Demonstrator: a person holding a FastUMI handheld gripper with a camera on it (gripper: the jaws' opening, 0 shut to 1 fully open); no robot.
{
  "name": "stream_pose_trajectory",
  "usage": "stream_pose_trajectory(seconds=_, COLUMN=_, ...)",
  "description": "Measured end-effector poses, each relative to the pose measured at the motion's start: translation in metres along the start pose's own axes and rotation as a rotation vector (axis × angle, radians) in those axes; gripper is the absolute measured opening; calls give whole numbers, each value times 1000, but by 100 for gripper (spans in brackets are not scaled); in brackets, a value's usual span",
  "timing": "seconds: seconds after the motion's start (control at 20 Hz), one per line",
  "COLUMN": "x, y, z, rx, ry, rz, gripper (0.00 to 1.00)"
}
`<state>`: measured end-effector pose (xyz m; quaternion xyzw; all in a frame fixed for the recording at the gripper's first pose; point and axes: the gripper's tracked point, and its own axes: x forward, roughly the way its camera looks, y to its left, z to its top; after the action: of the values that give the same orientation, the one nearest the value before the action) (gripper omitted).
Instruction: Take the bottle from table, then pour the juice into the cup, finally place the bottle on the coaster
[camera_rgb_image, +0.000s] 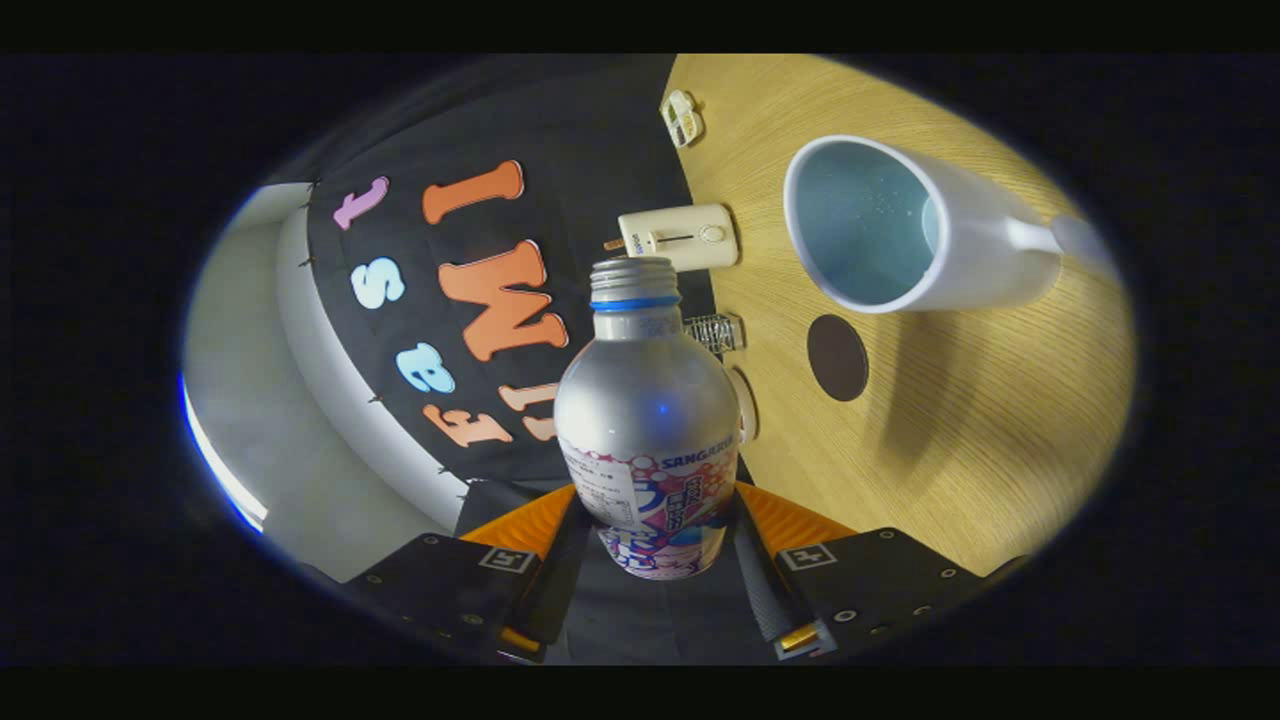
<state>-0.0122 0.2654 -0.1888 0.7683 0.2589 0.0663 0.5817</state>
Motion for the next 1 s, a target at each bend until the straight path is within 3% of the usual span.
stream_pose_trajectory(seconds=1.0, x=-1, y=10, z=0, rx=143, ry=-19, rz=94, gripper=73)
